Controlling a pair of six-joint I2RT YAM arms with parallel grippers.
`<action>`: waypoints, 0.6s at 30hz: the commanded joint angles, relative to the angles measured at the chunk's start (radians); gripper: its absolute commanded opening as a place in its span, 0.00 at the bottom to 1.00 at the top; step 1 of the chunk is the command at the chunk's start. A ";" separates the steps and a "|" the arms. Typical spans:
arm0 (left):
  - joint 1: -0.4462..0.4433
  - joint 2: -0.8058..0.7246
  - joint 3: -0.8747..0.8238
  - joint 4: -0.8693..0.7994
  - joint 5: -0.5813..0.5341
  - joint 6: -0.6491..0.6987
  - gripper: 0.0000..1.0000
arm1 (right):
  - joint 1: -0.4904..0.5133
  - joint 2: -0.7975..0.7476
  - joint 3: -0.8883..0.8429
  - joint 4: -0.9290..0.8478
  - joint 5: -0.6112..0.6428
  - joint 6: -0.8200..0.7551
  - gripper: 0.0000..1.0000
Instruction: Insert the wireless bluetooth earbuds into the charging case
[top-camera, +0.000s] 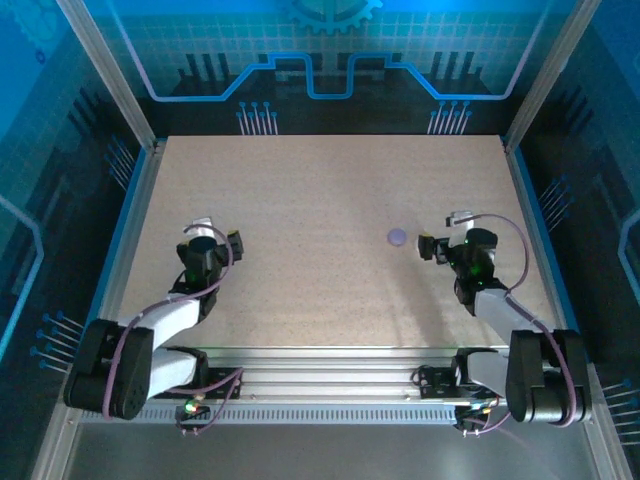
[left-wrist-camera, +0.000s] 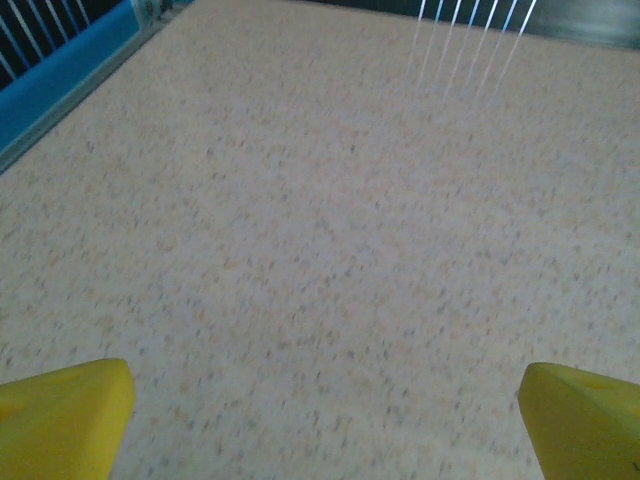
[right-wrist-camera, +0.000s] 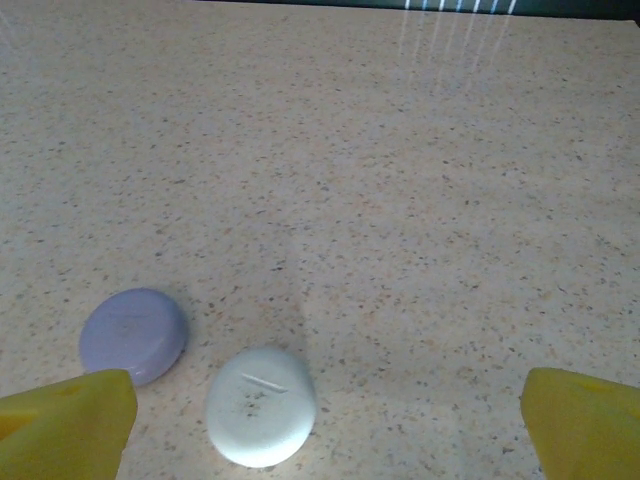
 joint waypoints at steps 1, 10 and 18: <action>0.010 0.082 0.007 0.221 0.023 0.070 0.99 | -0.022 0.037 -0.013 0.142 0.003 0.002 1.00; 0.031 0.363 -0.020 0.599 0.148 0.193 0.99 | -0.010 0.152 0.042 0.213 -0.031 0.053 1.00; 0.098 0.332 0.062 0.396 0.168 0.099 0.99 | 0.080 0.328 0.053 0.356 0.027 -0.013 1.00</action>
